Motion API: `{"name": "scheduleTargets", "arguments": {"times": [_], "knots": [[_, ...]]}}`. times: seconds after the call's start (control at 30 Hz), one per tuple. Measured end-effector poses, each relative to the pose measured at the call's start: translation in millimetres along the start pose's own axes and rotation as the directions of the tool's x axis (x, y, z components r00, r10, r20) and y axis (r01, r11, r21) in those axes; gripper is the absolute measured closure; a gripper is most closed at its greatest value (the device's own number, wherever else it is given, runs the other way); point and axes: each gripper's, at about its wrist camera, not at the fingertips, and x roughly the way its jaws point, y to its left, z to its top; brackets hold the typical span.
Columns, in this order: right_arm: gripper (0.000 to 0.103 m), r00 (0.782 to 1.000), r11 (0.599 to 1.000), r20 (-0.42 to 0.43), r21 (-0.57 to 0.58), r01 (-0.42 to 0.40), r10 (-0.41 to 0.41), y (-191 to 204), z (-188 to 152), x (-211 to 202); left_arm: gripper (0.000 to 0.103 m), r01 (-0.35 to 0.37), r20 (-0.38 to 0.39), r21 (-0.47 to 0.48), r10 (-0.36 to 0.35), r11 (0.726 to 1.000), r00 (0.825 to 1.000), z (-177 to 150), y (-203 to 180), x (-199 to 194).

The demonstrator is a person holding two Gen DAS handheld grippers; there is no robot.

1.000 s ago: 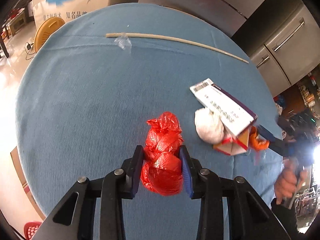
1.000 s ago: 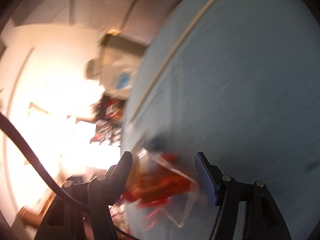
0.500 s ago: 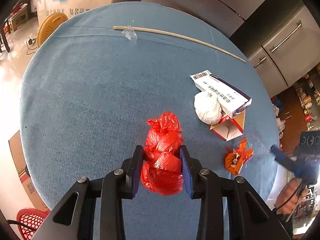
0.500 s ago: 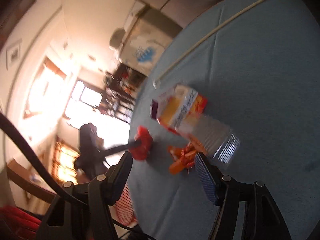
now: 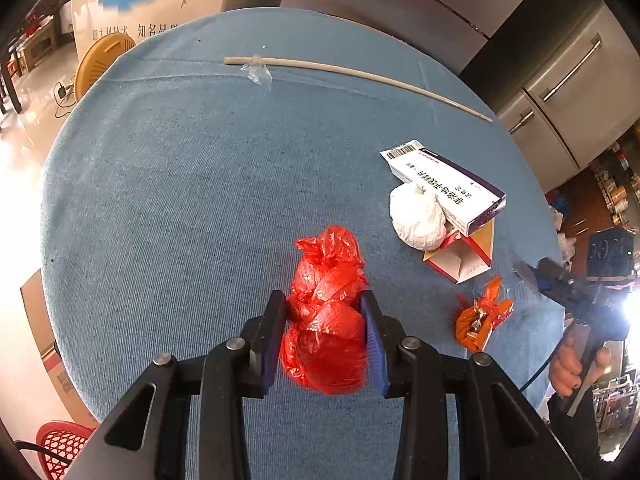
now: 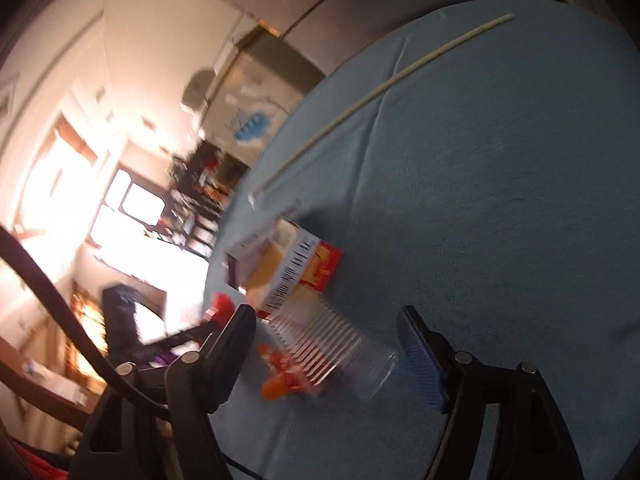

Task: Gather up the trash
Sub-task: 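Grasp the clear plastic tray with right tool while left tool holds the red bag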

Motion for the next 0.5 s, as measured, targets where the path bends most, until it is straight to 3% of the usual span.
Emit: {"name": "scheduleTargets", "arguments": {"times": [0.1,0.3,0.5], "knots": [[0.027,0.999,1.0,-0.053,-0.01,-0.005,0.005,2.3,-0.3,14.6,0.064,-0.005,-0.001,0.001,0.005,1.0,1.0,1.0,-0.7,0.8],[0.027,0.996,0.994,-0.054,-0.086,0.072,-0.077,12.1,-15.0,12.9,0.062,-0.013,0.006,0.011,0.013,1.0,1.0,3.0,-3.3,5.1],[0.027,0.997,0.994,-0.028,-0.084,0.074,-0.076,15.3,-20.2,6.4,0.062,-0.015,0.004,0.018,0.015,1.0,1.0,7.6,-7.3,8.7]]}}
